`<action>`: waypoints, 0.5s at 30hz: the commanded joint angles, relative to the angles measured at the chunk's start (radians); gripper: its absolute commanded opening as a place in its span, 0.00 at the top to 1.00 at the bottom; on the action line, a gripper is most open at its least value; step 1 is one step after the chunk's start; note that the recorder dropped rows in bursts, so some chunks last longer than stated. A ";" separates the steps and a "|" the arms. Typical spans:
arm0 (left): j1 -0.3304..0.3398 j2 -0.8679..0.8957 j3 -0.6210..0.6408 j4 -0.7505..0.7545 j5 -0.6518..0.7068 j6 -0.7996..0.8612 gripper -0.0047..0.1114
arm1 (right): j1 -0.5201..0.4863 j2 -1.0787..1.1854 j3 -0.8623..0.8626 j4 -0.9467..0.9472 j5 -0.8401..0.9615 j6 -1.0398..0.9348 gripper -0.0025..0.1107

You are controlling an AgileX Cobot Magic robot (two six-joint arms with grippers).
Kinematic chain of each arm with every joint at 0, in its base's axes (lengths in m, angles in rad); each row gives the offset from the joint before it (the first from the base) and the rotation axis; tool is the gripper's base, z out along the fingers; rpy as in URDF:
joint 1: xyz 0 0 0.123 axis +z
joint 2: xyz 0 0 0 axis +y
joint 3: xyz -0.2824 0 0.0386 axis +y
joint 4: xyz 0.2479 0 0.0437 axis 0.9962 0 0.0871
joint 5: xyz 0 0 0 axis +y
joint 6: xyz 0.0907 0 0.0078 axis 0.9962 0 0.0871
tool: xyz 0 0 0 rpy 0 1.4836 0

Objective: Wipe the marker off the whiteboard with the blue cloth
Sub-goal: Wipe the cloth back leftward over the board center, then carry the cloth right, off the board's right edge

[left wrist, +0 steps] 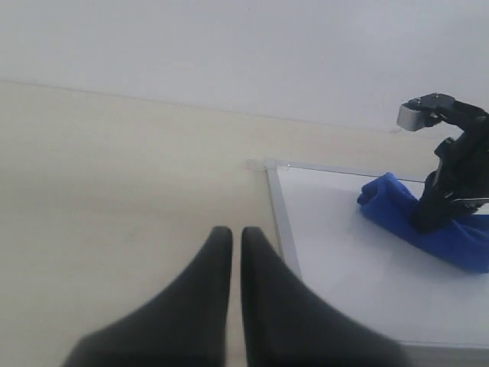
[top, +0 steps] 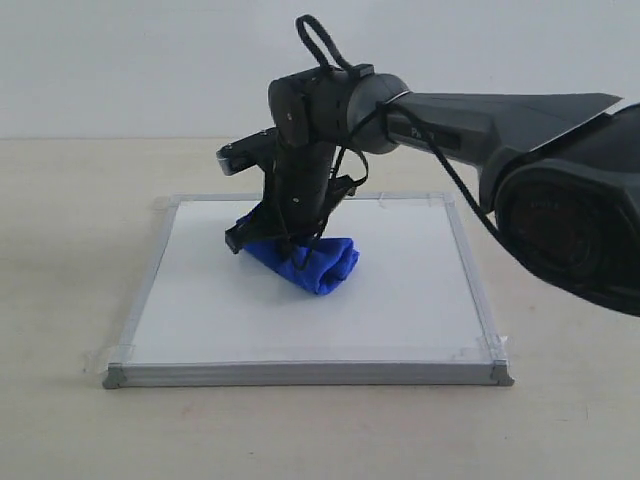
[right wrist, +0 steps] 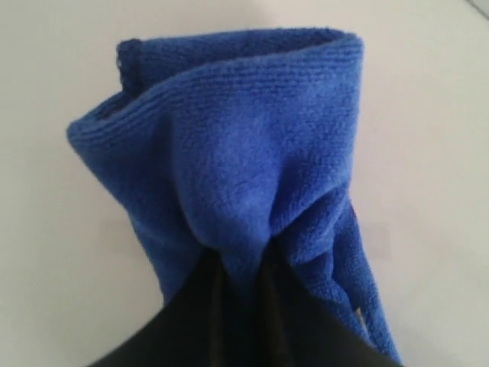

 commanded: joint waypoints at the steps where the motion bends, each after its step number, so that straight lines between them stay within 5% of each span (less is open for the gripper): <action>1: 0.003 -0.003 0.004 0.003 0.001 0.006 0.92 | -0.067 -0.047 0.084 -0.036 0.128 0.006 0.98; 8: 0.003 -0.003 0.004 0.003 0.001 0.006 0.92 | -0.123 -0.294 0.382 -0.066 -0.032 0.052 0.98; 15: 0.003 -0.003 0.004 0.003 0.001 0.006 0.92 | -0.198 -0.667 0.846 -0.094 -0.379 0.284 0.98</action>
